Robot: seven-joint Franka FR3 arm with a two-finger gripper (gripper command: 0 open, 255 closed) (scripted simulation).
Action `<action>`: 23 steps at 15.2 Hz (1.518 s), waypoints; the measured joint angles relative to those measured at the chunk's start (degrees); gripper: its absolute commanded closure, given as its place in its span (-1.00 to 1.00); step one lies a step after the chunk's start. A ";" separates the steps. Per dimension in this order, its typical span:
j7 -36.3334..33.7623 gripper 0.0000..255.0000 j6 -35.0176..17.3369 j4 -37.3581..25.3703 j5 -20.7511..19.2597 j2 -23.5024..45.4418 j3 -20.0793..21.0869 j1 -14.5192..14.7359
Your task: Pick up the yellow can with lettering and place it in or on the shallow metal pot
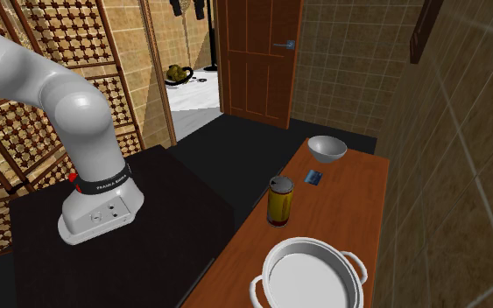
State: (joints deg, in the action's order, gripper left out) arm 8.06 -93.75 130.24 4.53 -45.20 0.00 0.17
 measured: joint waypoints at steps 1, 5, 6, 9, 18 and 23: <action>0.00 -1.00 0.00 0.00 0.00 0.00 0.00 0.00; 2.45 -1.00 -3.52 4.86 -1.44 -1.34 -2.25 -0.98; 3.51 -1.00 -5.06 6.87 -2.06 -1.84 -3.24 -1.42; 6.25 -1.00 -8.66 11.17 -3.79 -2.57 -5.92 -2.67; 15.21 -1.00 -22.01 20.67 -9.37 0.74 -15.35 -7.00; 20.44 -1.00 -30.75 24.20 -12.00 5.60 -21.31 -9.02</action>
State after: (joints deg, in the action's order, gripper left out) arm 28.50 -124.51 154.44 -7.47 -39.60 -21.31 -8.85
